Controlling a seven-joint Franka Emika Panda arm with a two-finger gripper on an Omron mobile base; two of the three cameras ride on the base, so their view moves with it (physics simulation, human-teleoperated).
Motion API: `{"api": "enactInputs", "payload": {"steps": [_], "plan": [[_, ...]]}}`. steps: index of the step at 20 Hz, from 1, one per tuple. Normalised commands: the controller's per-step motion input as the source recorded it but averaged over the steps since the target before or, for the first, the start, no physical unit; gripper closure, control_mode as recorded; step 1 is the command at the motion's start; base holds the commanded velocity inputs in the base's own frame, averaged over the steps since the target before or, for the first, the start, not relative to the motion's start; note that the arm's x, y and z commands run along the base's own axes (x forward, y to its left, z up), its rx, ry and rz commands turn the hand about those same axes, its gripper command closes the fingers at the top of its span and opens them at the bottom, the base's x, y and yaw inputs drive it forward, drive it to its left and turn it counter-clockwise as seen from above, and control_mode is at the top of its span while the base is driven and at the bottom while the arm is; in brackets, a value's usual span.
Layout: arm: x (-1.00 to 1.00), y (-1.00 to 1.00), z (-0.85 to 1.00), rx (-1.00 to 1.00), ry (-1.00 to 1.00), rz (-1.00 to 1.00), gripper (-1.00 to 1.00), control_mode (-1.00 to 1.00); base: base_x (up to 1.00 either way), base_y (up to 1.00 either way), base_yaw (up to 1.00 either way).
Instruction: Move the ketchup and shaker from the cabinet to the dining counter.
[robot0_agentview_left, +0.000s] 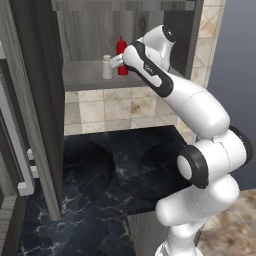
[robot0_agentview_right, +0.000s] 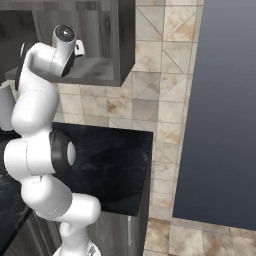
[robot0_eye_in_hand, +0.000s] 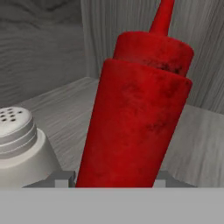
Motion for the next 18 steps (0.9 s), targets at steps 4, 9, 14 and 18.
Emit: {"api": "enactInputs", "payload": {"steps": [4,9,14,18], "plan": [[0.00,-0.01,0.00,0.00,-0.01,0.02,1.00,-1.00,0.00,0.00,0.00],[-0.13,0.00,0.00,0.00,-0.06,0.00,1.00,-1.00,0.00,0.00,0.00],[-0.52,-0.01,0.00,0.00,-0.14,0.00,1.00,-1.00,0.00,0.00,0.00],[-0.78,-0.10,0.02,0.00,-0.07,0.00,1.00,-1.00,0.00,0.00,0.00]]}}
